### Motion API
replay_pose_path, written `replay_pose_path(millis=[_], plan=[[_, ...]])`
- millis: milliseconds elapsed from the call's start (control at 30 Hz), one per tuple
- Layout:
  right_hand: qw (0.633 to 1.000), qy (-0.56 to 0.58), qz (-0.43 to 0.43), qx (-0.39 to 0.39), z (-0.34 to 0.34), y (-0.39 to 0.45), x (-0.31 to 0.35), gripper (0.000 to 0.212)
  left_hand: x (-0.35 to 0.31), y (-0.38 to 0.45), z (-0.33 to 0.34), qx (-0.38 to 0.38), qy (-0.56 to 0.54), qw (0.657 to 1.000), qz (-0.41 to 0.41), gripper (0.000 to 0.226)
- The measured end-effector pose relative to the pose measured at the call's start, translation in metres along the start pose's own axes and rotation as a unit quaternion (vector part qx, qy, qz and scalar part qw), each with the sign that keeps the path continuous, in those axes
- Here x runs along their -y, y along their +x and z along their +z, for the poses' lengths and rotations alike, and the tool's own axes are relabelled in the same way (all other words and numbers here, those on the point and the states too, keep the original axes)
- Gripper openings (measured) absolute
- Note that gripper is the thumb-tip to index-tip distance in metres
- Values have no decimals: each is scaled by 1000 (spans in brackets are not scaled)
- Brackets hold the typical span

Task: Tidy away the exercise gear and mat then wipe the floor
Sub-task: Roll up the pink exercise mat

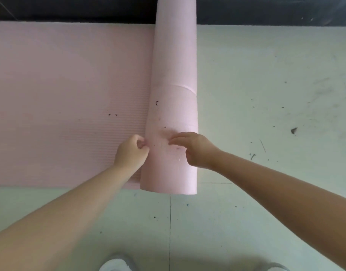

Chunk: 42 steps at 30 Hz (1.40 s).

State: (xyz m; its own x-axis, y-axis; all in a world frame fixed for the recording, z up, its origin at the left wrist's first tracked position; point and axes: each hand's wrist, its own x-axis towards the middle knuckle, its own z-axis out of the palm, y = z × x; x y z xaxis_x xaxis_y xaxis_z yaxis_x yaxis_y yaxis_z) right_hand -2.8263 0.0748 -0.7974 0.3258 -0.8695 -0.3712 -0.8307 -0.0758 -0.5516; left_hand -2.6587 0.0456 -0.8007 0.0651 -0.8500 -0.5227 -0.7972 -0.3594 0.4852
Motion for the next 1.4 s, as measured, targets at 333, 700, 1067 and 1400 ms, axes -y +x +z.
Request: replay_pose_path(millis=[333, 700, 1067, 1400], plan=[[993, 15, -4, -119, -1, 26, 9, 16, 25, -37, 9, 98, 89, 991, 17, 68], [929, 198, 312, 1, -16, 21, 3, 57, 10, -26, 10, 112, 146, 983, -9, 58], [995, 73, 57, -46, 0, 30, 68, 52, 74, -30, -39, 93, -208, 963, -142, 14], [981, 195, 5, 17, 2, 71, 131, 61, 80, -53, -48, -58, 2, 996, -74, 85]])
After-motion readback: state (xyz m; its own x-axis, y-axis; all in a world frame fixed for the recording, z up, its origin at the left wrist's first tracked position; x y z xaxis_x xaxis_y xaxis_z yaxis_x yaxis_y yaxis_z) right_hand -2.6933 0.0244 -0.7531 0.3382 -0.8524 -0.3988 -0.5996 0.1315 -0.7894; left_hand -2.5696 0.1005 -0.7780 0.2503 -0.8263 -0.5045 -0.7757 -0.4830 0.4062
